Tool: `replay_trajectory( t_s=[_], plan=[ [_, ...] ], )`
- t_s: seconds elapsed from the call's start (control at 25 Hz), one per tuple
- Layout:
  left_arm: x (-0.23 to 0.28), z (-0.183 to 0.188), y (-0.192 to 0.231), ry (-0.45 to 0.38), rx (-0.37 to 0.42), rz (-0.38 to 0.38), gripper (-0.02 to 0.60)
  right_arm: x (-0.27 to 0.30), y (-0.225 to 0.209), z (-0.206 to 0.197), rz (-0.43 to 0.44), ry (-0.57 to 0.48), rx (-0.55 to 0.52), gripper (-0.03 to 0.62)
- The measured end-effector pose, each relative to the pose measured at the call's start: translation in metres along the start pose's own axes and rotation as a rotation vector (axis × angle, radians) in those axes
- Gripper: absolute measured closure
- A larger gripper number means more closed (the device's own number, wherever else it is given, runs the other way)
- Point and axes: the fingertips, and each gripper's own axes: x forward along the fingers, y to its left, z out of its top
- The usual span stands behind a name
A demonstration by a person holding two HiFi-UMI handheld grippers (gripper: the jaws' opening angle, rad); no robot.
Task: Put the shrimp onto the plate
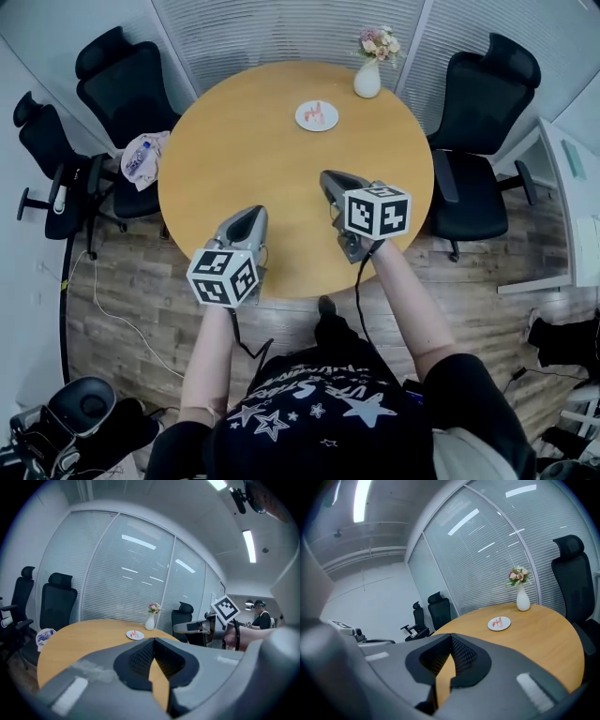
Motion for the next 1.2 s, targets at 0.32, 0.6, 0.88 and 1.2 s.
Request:
replay_trajectory(
  t_s=[0.32, 0.6, 0.88, 1.2],
  plan=[
    [-0.053, 0.004, -0.012, -0.054, 0.013, -0.023, 0.58, -0.041, 0.046, -0.014, -0.001, -0.043, -0.003, 0.594],
    [-0.096, -0.009, -0.036, -0.061, 0.047, -0.06, 0.58, -0.091, 0.076, -0.037, -0.038, -0.077, -0.024, 0.594],
    [-0.127, -0.025, -0.064, -0.058, 0.06, -0.095, 0.58, -0.138, 0.093, -0.062, -0.078, -0.104, -0.012, 0.594],
    [-0.154, -0.036, -0.081, -0.056, 0.062, -0.125, 0.58, -0.169, 0.108, -0.087, -0.11, -0.102, 0.003, 0.594]
  ],
)
